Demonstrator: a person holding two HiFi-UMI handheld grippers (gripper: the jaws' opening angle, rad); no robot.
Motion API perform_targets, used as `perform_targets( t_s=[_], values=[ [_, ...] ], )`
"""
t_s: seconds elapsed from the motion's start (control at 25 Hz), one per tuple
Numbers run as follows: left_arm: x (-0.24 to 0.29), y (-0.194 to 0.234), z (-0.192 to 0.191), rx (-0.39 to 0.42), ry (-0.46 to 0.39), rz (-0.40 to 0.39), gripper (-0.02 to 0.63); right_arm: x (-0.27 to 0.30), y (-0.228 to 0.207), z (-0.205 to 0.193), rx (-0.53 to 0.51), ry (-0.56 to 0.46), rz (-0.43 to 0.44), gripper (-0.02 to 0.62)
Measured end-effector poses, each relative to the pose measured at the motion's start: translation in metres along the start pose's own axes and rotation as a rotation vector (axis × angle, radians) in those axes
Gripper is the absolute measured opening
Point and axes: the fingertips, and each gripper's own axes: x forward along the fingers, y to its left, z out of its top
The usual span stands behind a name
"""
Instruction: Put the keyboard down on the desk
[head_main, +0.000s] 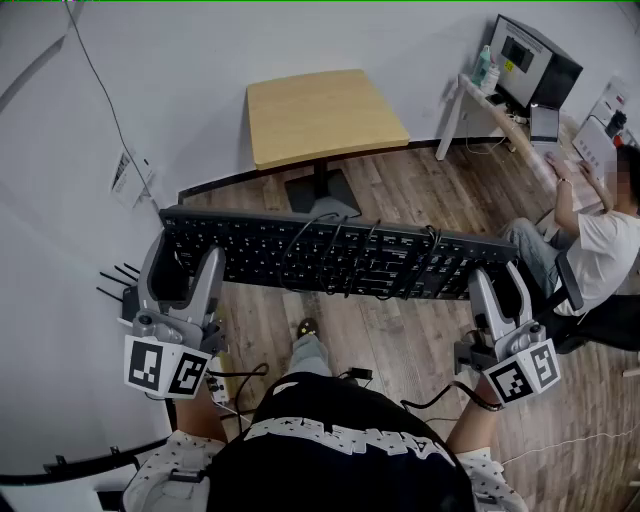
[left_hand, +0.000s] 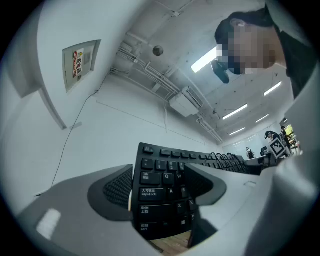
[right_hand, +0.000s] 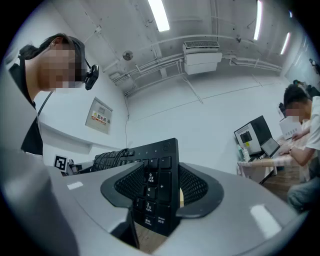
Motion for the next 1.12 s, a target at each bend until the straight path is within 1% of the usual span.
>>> perform_targets(
  t_s=[0.32, 0.88, 1.12],
  values=[
    [-0.0001, 0.0, 0.0001, -0.008, 0.008, -0.008, 0.302, -0.0006, 0.0015, 0.0028, -0.006, 0.001, -0.004, 0.232],
    [-0.0009, -0.0001, -0.0021, -0.012, 0.03, 0.001, 0.302, 0.0009, 0.0001, 0.0006, 0.004, 0.01, -0.001, 0.232],
    [0.0019, 0.0007, 0.0033, -0.013, 0.03, -0.019, 0.302, -0.0033, 0.0046, 0.0049, 0.006, -0.002, -0.021, 0.232]
  ],
)
